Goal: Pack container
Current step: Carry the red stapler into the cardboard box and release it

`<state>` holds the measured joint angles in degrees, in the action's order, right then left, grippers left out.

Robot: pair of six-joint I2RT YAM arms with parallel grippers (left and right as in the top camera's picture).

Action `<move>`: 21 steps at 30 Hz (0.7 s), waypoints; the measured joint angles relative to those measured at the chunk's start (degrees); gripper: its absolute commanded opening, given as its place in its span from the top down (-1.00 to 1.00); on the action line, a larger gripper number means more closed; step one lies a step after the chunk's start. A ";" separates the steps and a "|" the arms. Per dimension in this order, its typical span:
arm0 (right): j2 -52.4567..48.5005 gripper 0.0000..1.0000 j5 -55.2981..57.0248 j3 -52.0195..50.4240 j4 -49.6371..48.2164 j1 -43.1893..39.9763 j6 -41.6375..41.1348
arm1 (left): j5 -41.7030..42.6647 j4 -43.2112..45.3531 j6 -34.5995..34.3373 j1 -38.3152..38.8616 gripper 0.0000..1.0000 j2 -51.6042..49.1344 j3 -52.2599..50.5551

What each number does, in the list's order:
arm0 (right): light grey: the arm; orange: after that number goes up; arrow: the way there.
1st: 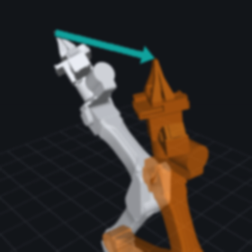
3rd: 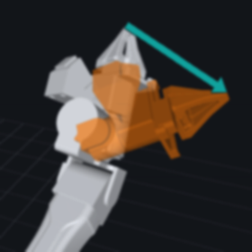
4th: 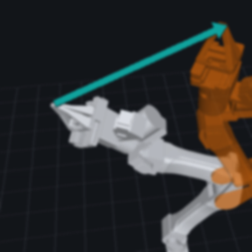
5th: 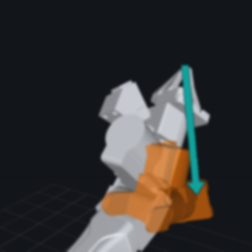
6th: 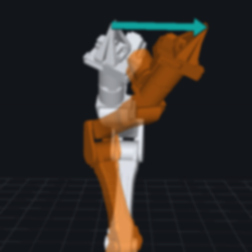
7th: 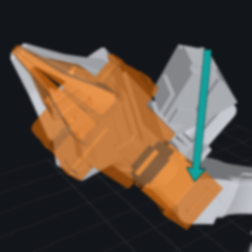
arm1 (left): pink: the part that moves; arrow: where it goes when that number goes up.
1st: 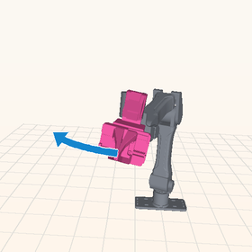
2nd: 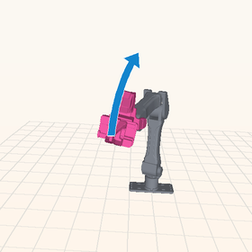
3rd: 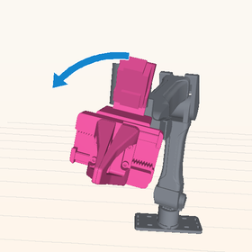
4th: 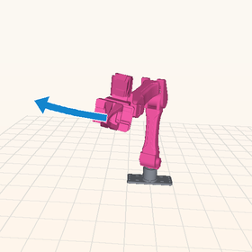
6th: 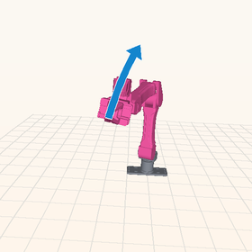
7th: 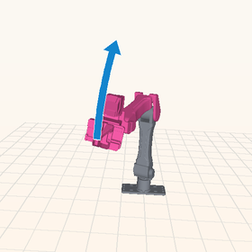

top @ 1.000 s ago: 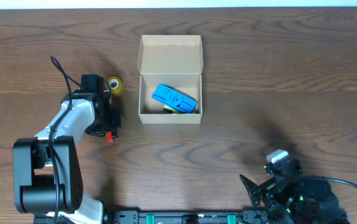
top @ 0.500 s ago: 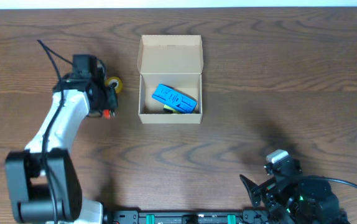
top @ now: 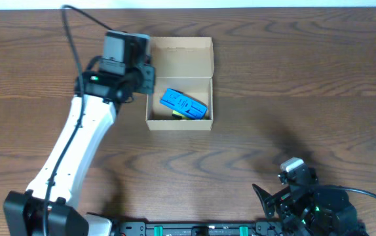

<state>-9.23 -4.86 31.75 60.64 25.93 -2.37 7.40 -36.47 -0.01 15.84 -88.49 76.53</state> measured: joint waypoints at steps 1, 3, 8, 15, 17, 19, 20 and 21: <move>0.00 -0.98 0.00 0.00 0.02 0.00 0.00 | 0.00 -0.66 1.60 1.62 0.42 -0.63 0.00; 0.00 -0.98 -0.02 0.00 0.00 0.00 0.00 | 0.00 -1.86 4.61 4.17 0.34 -2.19 0.00; 0.00 -0.99 0.00 0.00 0.02 0.00 0.00 | -0.07 -2.99 11.04 8.48 0.35 -6.93 0.00; 0.00 -0.99 0.00 0.00 0.02 0.00 0.00 | -0.11 -4.09 15.37 9.18 0.39 -11.63 0.00; 0.00 -0.98 -0.02 0.00 0.02 0.00 0.00 | -0.11 -4.07 16.04 9.18 0.39 -12.33 0.00; 0.00 -0.99 0.00 0.00 0.02 0.00 0.00 | -0.11 -4.07 16.74 9.18 0.39 -13.00 0.00; 0.00 -0.99 0.00 0.00 0.02 0.00 0.00 | -0.09 -4.04 17.03 9.18 0.38 -13.29 0.00; 0.00 -0.97 0.00 0.00 0.02 0.00 0.00 | -0.11 -4.02 17.29 9.18 0.38 -13.51 0.00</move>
<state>-9.23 -4.86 31.75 60.66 25.93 -2.37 7.29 -40.49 17.28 25.02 -102.00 76.53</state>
